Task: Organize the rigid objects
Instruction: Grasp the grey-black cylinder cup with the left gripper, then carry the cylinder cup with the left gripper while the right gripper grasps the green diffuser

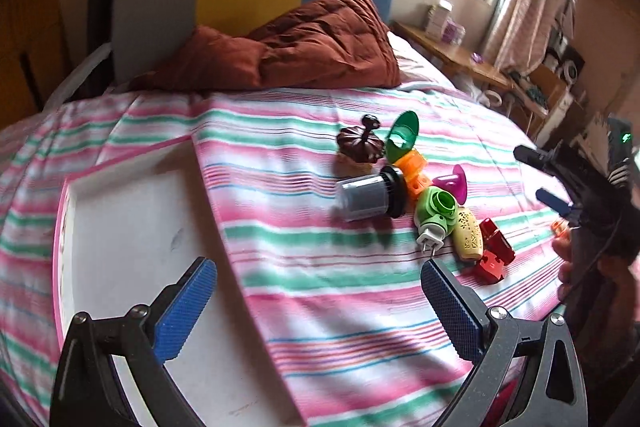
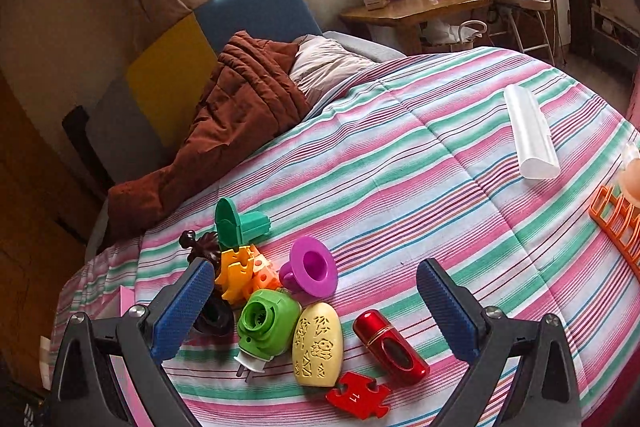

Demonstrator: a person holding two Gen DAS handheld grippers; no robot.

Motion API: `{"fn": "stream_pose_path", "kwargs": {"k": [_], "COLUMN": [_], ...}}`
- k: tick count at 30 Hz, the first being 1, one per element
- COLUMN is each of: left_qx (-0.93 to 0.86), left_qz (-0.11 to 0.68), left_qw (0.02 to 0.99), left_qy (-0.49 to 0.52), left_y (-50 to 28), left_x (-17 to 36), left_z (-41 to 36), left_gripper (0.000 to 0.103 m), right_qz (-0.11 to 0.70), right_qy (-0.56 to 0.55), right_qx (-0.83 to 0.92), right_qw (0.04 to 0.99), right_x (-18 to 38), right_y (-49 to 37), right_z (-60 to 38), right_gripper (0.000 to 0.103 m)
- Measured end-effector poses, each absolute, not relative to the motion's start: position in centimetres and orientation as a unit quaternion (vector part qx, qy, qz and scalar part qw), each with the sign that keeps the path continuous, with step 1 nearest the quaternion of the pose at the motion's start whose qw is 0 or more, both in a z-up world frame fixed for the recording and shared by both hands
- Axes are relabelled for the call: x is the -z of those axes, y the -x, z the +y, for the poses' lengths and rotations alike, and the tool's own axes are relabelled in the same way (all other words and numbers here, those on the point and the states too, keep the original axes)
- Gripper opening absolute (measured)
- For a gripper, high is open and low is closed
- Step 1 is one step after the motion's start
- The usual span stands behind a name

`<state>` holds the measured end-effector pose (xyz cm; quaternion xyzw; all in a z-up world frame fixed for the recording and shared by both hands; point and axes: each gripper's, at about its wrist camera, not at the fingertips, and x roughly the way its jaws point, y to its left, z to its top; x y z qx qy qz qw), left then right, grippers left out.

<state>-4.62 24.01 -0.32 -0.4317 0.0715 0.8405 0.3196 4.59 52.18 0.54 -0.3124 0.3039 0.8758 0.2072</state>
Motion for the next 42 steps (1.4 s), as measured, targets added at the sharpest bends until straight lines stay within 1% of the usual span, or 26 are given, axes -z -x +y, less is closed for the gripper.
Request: {"fn": "stream_pose_path", "kwargs": {"k": [2,9,15,23,24,26,27,28,31,33,39,42], "left_qx": [-0.835,-0.815,-0.808,-0.806,-0.806,-0.807,-0.805,-0.801,-0.797,-0.798,-0.804,-0.806], "left_qz": [0.084,0.078,0.052,0.07,0.074,0.079,0.08,0.08,0.073,0.076,0.097,0.1], "left_qw": [0.324,0.328,0.313,0.303,0.301,0.3,0.304,0.31,0.324,0.329,0.341,0.348], "left_qy": [0.437,0.471,0.495,0.504,0.504,0.502,0.503,0.506,0.504,0.499,0.477,0.468], "left_y": [5.2,7.8,9.7,11.0,11.2,11.3,11.4,11.5,11.2,10.7,7.8,6.2], "left_x": [0.7,2.5,4.5,6.4,6.6,7.0,7.1,7.4,7.5,7.4,6.6,6.0], "left_z": [26.2,31.4,33.0,35.6,35.8,36.0,36.1,36.2,35.7,35.2,32.7,31.3], "left_gripper": [0.103,0.103,0.103,0.103,0.102,0.095,0.08,0.073,0.073,0.072,0.072,0.072], "right_qz": [0.304,0.3,0.315,0.323,0.324,0.324,0.322,0.32,0.322,0.326,0.368,0.37], "right_qy": [0.305,0.288,0.289,0.286,0.288,0.29,0.29,0.29,0.291,0.294,0.316,0.325], "right_qx": [-0.879,-0.884,-0.88,-0.876,-0.875,-0.874,-0.874,-0.875,-0.872,-0.869,-0.845,-0.84], "right_qw": [0.207,0.213,0.209,0.213,0.215,0.216,0.218,0.22,0.225,0.23,0.228,0.229], "right_x": [-0.9,-1.7,-1.5,-1.4,-1.3,-1.2,-1.2,-1.3,-1.1,-0.9,0.7,1.1], "right_y": [-4.9,-5.5,-5.4,-5.7,-5.7,-5.7,-5.7,-5.7,-5.8,-5.9,-5.9,-5.7], "right_z": [52.3,52.5,53.1,53.6,53.6,53.7,53.7,53.7,53.9,54.2,55.4,55.5], "right_gripper": [0.103,0.103,0.103,0.103,0.103,0.103,0.103,0.103,0.103,0.101,0.093,0.089]}}
